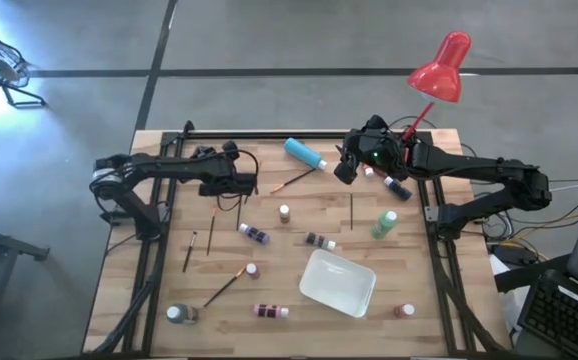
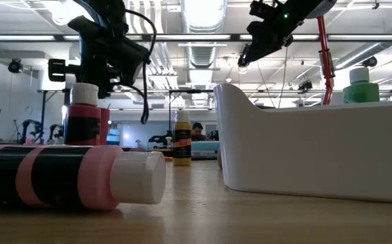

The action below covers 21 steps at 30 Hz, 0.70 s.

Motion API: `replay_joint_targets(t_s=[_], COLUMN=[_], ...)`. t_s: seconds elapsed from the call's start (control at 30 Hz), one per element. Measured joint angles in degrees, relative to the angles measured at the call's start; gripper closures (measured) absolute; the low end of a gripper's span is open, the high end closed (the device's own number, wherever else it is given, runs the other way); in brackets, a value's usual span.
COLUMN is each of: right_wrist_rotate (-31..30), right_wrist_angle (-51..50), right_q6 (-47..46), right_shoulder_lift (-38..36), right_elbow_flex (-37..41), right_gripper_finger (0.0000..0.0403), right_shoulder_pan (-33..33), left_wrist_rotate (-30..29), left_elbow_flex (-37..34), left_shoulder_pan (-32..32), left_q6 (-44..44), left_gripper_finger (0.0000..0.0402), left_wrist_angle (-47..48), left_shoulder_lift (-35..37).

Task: Pick & Place Paint Supplies
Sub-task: Put the orange paintbrush into the pink cup

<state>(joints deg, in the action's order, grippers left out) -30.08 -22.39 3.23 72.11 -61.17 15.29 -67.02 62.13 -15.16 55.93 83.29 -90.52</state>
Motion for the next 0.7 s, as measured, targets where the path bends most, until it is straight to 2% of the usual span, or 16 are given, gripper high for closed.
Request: replay_joint_targets(t_s=[0.4,0.7], right_wrist_rotate=[0.0,0.0], right_wrist_angle=[0.3,0.3], right_q6=[-0.1,-0.1], right_shoulder_lift=[0.0,0.0], right_elbow_flex=[0.0,0.0], right_gripper_finger=[0.0223,0.0216], right_shoulder_pan=[0.0,0.1], left_wrist_rotate=[0.0,1.4], left_elbow_flex=[0.9,7.3], left_shoulder_pan=[0.2,1.9], left_q6=[-4.9,-15.5], left_gripper_finger=[0.0367,0.0367], left_wrist_angle=[0.1,-0.3], left_shoulder_lift=[1.9,10.1])
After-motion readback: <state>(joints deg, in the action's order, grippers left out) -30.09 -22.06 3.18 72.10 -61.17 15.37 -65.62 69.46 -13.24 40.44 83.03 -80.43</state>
